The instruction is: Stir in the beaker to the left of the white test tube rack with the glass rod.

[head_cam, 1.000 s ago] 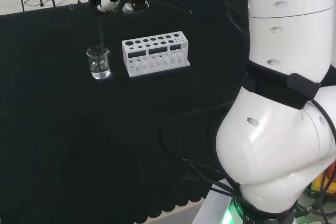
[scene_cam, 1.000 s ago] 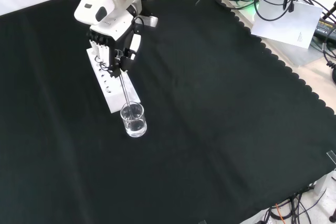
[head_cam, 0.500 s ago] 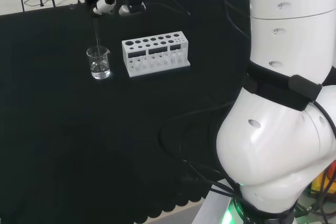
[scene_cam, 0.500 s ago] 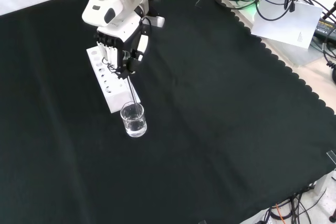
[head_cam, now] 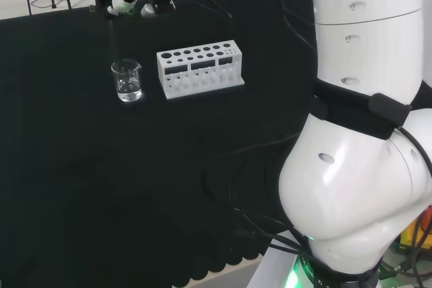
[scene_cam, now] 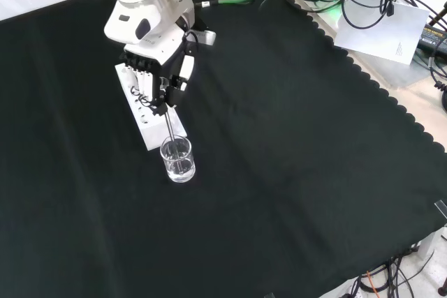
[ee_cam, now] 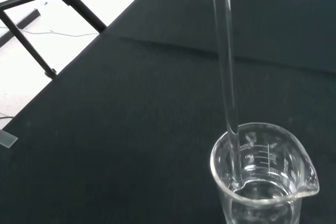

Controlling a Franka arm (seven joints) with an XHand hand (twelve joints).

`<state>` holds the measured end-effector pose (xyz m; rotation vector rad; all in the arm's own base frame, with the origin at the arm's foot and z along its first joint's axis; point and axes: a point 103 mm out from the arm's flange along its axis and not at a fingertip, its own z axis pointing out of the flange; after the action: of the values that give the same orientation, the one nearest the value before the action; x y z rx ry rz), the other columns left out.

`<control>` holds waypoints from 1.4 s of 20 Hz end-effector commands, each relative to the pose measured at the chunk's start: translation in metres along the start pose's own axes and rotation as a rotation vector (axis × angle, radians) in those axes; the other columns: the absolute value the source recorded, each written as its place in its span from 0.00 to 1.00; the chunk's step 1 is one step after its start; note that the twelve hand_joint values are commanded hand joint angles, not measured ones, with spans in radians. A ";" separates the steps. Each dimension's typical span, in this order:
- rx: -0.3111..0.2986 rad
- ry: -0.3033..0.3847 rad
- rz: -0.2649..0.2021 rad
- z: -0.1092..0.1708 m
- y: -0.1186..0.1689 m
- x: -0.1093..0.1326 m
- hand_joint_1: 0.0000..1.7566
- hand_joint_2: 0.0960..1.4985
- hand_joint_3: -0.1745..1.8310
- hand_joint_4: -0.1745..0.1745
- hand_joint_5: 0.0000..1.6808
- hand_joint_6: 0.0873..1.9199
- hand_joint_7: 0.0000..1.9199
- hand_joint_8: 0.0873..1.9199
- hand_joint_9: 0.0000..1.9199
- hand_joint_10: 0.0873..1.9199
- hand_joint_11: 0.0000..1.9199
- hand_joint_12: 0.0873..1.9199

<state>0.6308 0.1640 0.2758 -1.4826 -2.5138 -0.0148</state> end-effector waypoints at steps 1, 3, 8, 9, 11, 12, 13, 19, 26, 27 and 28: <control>-0.006 0.001 0.012 -0.002 0.004 -0.014 0.73 0.71 0.09 0.00 0.59 0.31 0.56 0.58 0.85 0.34 0.71 0.31; -0.008 0.000 0.021 -0.004 0.003 -0.020 0.73 0.71 0.09 0.00 0.59 0.31 0.56 0.58 0.85 0.34 0.71 0.31; -0.008 -0.006 0.035 -0.009 -0.004 -0.032 0.73 0.71 0.09 0.00 0.59 0.31 0.56 0.58 0.85 0.34 0.71 0.31; -0.009 -0.007 0.041 -0.010 -0.005 -0.032 0.73 0.71 0.09 0.00 0.59 0.31 0.56 0.58 0.85 0.34 0.71 0.31; -0.010 -0.010 0.049 -0.013 -0.008 -0.033 0.73 0.71 0.09 0.00 0.59 0.31 0.56 0.58 0.85 0.34 0.71 0.31; -0.010 -0.010 0.051 -0.013 -0.011 -0.034 0.73 0.71 0.09 0.00 0.59 0.31 0.56 0.58 0.85 0.34 0.71 0.31; -0.010 -0.010 0.053 -0.012 -0.012 -0.032 0.73 0.71 0.09 0.00 0.59 0.31 0.56 0.58 0.85 0.34 0.71 0.31; -0.001 -0.010 0.039 -0.005 -0.020 -0.016 0.73 0.71 0.09 0.00 0.59 0.31 0.56 0.58 0.85 0.34 0.71 0.31; 0.010 -0.014 0.025 0.005 -0.012 -0.001 0.73 0.71 0.09 0.00 0.59 0.31 0.56 0.58 0.85 0.34 0.71 0.31; 0.009 -0.012 0.023 0.006 -0.011 -0.001 0.73 0.71 0.09 0.00 0.59 0.31 0.56 0.58 0.85 0.34 0.71 0.31; 0.010 -0.010 0.021 0.006 -0.009 -0.001 0.73 0.71 0.09 0.00 0.59 0.31 0.56 0.58 0.85 0.34 0.71 0.31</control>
<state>0.6192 0.1511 0.2736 -1.5216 -2.4962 0.0128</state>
